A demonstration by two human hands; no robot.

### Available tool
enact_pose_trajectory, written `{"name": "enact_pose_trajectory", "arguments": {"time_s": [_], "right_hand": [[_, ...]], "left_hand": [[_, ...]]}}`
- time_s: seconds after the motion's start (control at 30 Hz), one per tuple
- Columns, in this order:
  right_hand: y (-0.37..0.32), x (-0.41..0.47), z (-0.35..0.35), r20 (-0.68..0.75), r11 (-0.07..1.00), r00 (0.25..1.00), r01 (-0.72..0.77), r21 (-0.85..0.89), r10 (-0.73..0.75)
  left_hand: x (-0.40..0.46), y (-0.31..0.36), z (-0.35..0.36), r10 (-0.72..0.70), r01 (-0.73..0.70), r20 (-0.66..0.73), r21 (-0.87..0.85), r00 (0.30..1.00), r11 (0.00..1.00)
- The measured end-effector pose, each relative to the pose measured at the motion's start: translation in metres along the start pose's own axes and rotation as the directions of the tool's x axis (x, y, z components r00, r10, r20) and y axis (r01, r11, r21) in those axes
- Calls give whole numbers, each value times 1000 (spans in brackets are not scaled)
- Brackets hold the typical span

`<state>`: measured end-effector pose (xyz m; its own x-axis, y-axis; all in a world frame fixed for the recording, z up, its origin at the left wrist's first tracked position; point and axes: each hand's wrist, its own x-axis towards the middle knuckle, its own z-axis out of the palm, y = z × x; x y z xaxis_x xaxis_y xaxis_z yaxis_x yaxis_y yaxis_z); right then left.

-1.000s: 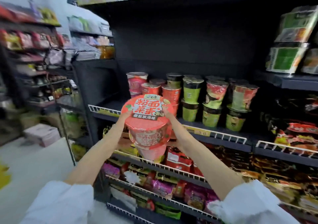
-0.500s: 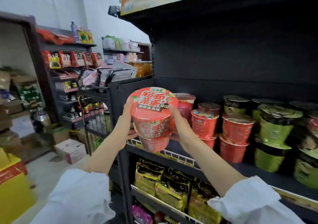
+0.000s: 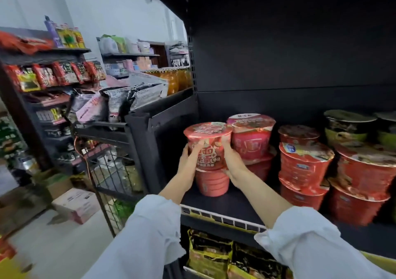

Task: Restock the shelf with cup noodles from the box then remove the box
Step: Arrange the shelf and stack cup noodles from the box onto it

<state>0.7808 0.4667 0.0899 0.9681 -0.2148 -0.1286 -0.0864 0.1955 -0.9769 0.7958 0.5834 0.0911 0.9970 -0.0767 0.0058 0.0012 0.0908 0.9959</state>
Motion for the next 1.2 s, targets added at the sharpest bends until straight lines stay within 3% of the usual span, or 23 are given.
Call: {"name": "enact_pose_trajectory", "arguments": {"time_s": [0.1,0.23,0.37,0.57,0.7,0.9,1.0,1.2], "right_hand": [[6,21,6,38,995,998,54,-84,-51],[15,52,12,74,975,996,65,-212,-51],[26,65,15,62,928,997,72,-364,-53],[12,30,1,25,924,998,66,-377,-62],[-4,-12,-15,42,916,996,89,-391,-79],[-18,-88,-70,72,821,962,262,-507,-263],[-13,-138,-117,29,769,939,297,-566,-342],[9,-245,-218,33,709,939,280,-647,-341]], "left_hand": [[29,-14,-4,67,-69,15,148,998,987],[67,-19,-12,61,-69,58,148,996,986],[86,-25,-12,29,-20,-47,183,998,983],[69,-21,2,94,-7,-220,366,971,931],[33,-13,19,175,-42,-231,486,957,873],[-55,4,60,261,-228,31,591,965,773],[-117,-4,87,284,-256,47,587,958,768],[-250,-34,158,283,-260,42,540,958,800]]}}
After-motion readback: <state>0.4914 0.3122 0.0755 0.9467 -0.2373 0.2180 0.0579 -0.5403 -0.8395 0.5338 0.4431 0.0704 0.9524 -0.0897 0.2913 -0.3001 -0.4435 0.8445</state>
